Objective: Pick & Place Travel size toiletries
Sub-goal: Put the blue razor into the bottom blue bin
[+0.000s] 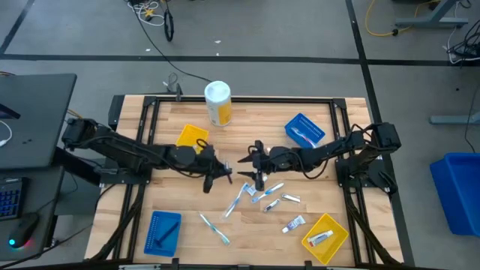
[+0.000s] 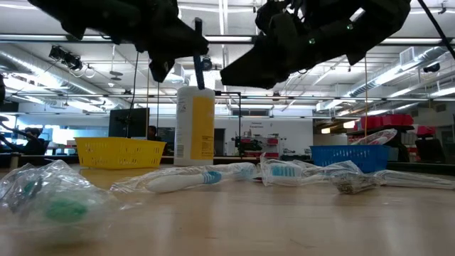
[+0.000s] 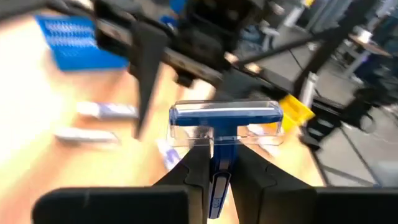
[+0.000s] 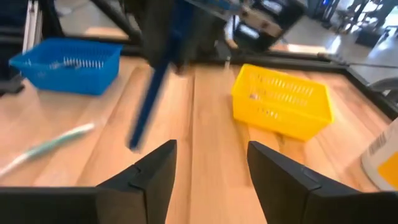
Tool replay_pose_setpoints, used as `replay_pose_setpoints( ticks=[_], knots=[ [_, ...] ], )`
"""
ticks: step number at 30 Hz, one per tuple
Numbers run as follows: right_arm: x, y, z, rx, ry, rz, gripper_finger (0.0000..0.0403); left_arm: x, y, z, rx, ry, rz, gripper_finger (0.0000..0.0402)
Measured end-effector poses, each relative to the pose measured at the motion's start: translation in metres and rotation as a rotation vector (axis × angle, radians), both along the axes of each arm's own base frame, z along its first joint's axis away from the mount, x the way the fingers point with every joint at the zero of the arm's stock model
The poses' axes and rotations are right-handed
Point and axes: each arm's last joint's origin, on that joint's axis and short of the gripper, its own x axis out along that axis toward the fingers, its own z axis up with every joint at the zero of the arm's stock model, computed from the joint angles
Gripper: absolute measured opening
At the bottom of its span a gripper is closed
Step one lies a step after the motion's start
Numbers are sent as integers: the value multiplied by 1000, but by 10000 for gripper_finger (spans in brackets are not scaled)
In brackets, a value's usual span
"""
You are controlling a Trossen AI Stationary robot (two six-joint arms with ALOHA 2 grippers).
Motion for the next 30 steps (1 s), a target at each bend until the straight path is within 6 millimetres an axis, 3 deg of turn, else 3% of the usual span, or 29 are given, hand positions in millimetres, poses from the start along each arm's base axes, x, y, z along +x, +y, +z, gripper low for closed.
replay_pose_setpoints(
  ticks=[4, 8, 15, 20, 24, 30],
  knots=[
    [-2, 4, -5, -20, 59, 19, 217, 3, -12, 25, 2, 91, -47, 42],
    [-5, 8, -10, -9, 107, 25, 216, -5, -25, 46, 18, 371, -70, 44],
    [-5, 10, -11, -17, 120, 33, 198, -24, -64, 74, -173, 551, -72, 42],
    [-6, 9, -12, -21, 134, 32, 187, -48, -99, 66, -369, 693, -27, 46],
    [-6, 9, -12, -70, 130, 54, 182, -69, -126, 48, -484, 890, 102, 42],
    [-4, 9, -8, -160, 88, 89, 184, -87, -165, 23, -581, 1044, 213, 47]
  ],
)
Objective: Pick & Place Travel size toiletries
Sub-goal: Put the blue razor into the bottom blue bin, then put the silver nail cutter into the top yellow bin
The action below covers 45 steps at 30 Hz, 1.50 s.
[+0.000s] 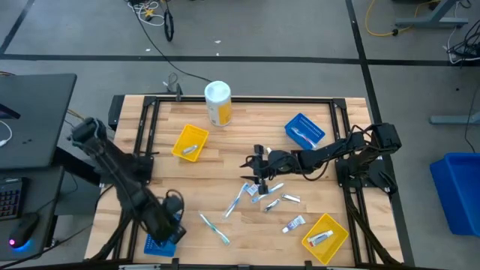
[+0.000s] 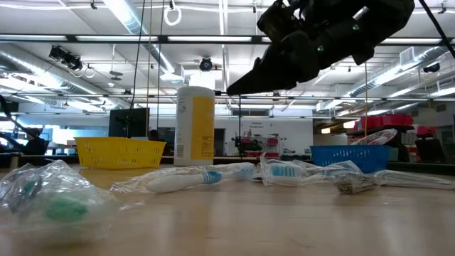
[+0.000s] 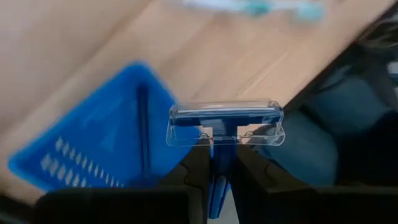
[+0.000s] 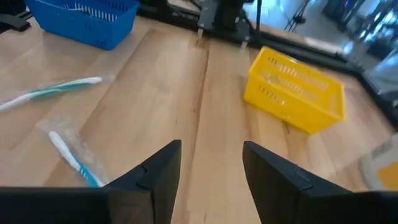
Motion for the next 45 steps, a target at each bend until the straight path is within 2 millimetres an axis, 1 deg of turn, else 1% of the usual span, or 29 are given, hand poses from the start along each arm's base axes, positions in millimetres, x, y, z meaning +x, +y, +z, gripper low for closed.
replay_pose_setpoints(
  ticks=[3, 6, 9, 12, 17, 20, 27, 31, 33, 35, 39, 42, 45],
  knots=[
    [2, 0, 5, -22, -52, 12, 190, -5, -16, -18, -2, 108, 16, 50],
    [3, 0, 9, -36, -99, 29, 196, -6, -27, -35, 10, 206, 27, 48],
    [5, 0, 13, -38, -146, 36, 201, -6, -33, -48, 41, 245, 52, 45],
    [6, 0, 16, -54, -176, 41, 204, -5, -34, -56, 74, 276, 83, 52],
    [6, -2, 17, -80, -183, 46, 206, -5, -30, -60, 96, 303, 135, 66],
    [6, -2, 17, -81, -185, 46, 203, -5, -30, -60, 88, 314, 133, 77],
    [6, -1, 17, -74, -185, 58, 195, -4, -29, -60, 91, 304, 139, 115],
    [6, 0, 17, -33, -184, 103, 192, -1, -28, -60, 95, 286, 81, 130],
    [6, 1, 17, -15, -183, 128, 191, 1, -27, -57, 88, 268, 43, 131],
    [6, 2, 17, -9, -183, 142, 190, 4, -26, -51, 74, 262, 4, 129],
    [6, 2, 17, 20, -180, 150, 193, 11, -24, -25, 81, 204, -27, 118],
    [6, 2, 16, 46, -176, 141, 198, 18, -21, -6, 178, 106, -31, 109],
    [5, 2, 14, 81, -142, 127, 202, 27, -17, 11, 309, -52, -28, 102]
  ],
)
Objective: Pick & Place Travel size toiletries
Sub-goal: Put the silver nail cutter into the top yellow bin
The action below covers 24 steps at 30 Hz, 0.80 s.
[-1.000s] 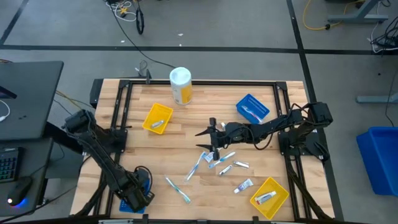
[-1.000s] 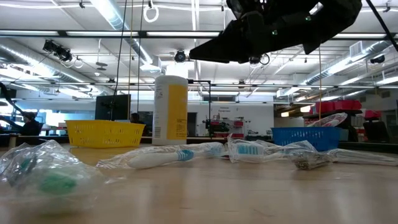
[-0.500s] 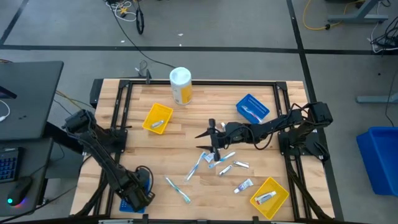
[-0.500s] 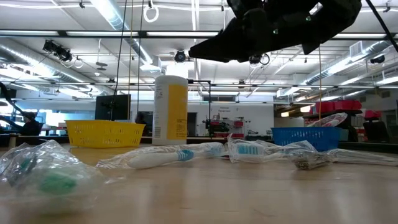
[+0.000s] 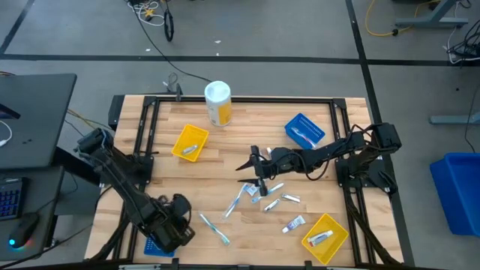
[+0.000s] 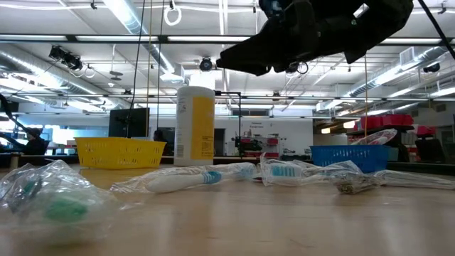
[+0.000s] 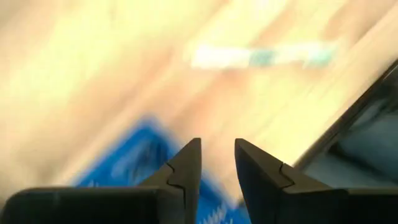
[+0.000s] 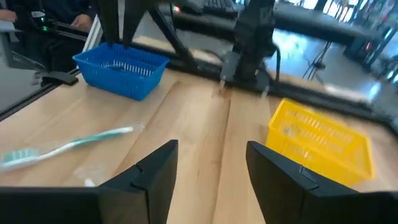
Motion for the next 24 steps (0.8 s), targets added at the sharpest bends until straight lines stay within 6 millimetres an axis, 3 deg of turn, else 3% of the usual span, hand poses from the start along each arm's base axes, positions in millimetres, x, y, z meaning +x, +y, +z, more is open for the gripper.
replay_pose_setpoints(
  ticks=[4, 8, 12, 16, 24],
  knots=[
    [-3, 0, -10, 31, 114, -14, 204, 15, 10, 12, 224, -199, -43, 99],
    [-11, 1, -25, 20, 291, -54, 197, 28, 26, 15, 439, -274, -93, 99],
    [-16, -5, -31, 9, 353, -346, 190, 43, 46, 17, 589, -267, -116, 99],
    [-18, -17, -31, -60, 315, -629, 189, 56, 67, 17, 666, -240, -85, 102],
    [-29, -47, -54, 216, 434, -824, 202, 74, 101, 18, 702, -212, 41, 103]
  ],
)
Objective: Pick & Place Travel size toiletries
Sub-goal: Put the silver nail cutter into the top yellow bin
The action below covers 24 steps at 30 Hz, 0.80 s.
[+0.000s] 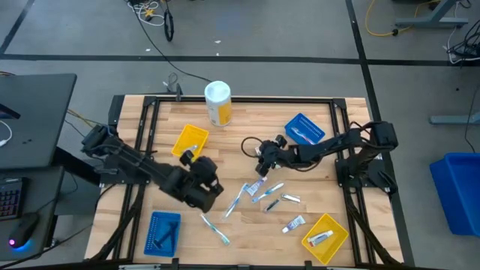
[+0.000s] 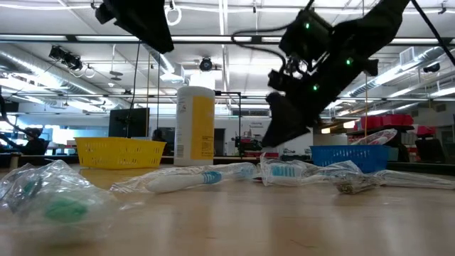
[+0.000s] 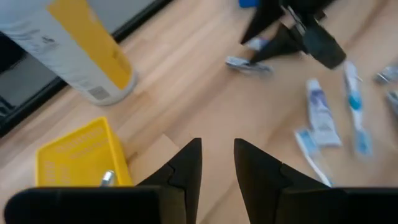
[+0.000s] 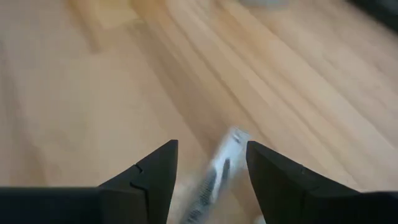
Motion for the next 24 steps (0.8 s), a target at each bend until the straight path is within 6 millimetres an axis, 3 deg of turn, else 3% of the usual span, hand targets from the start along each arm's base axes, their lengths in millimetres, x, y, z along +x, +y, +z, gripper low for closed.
replay_pose_setpoints(
  ticks=[9, 15, 21, 24],
  knots=[
    [4, -13, -21, 32, 15, -6, 187, 13, 21, 1, 44, 22, 8, 99],
    [6, -19, -38, 25, 57, -12, 181, 17, 22, 2, 46, 10, -10, 98],
    [7, -21, -40, 24, 67, -12, 187, 17, 22, 3, 42, 8, -13, 98],
    [7, -21, -40, 26, 74, 15, 168, 18, 22, 3, 48, 13, -19, 98]
  ],
)
